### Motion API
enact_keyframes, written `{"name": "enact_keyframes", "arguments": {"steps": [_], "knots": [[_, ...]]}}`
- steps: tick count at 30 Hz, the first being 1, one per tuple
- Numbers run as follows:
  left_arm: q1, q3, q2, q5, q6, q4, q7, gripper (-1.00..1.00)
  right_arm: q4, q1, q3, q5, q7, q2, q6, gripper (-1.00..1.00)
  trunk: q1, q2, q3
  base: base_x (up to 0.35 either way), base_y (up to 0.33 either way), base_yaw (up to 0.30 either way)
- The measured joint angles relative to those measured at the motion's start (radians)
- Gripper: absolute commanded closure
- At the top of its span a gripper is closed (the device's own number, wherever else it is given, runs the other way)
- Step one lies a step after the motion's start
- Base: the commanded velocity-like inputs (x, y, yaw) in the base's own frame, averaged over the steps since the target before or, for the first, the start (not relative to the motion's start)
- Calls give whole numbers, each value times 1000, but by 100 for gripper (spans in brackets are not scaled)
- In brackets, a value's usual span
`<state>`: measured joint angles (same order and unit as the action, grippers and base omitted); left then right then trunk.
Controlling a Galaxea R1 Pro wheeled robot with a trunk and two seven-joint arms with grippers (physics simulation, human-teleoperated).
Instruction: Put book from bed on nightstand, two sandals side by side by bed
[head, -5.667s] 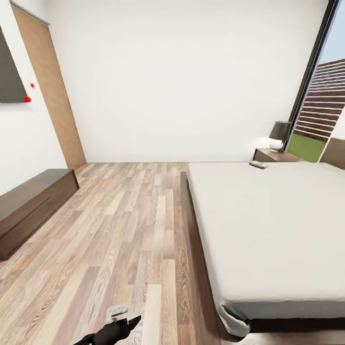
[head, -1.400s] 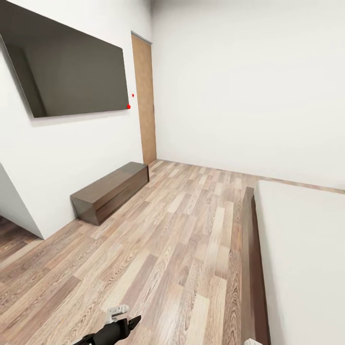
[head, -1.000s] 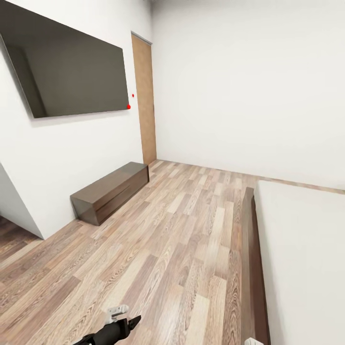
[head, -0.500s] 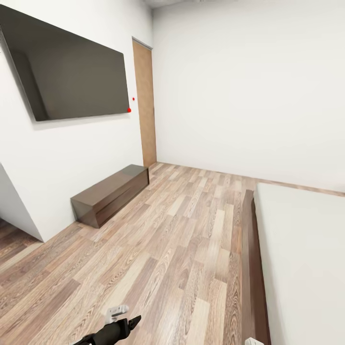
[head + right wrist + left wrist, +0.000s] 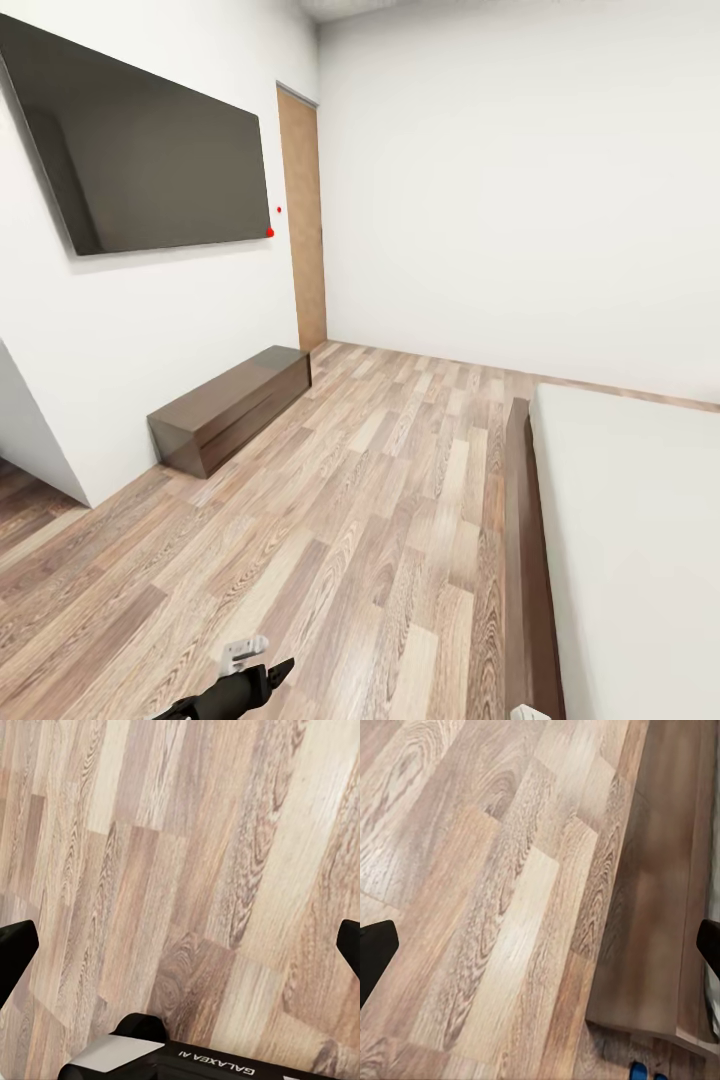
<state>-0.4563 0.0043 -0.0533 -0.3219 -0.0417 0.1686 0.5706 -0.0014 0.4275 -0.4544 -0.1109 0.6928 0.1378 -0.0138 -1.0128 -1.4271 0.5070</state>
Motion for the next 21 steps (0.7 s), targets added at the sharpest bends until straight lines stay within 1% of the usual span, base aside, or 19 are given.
{"name": "enact_keyframes", "arguments": {"steps": [3, 10, 21], "knots": [[0, 1, 0, -1, 0, 0, 0, -100, -1, 0, 0, 0, -1, 0, 0, -100, 0, 0, 0, 205, 0, 0], [0, 1, 0, -1, 0, -1, 0, -100, -1, 0, 0, 0, -1, 0, 0, -100, 1, 0, 0, 300, 16, 0], [0, 1, -2, -1, 0, -2, -1, -100, -1, 0, 0, 0, -1, 0, 0, -100, 1, 0, 0, 255, 173, 0]]}}
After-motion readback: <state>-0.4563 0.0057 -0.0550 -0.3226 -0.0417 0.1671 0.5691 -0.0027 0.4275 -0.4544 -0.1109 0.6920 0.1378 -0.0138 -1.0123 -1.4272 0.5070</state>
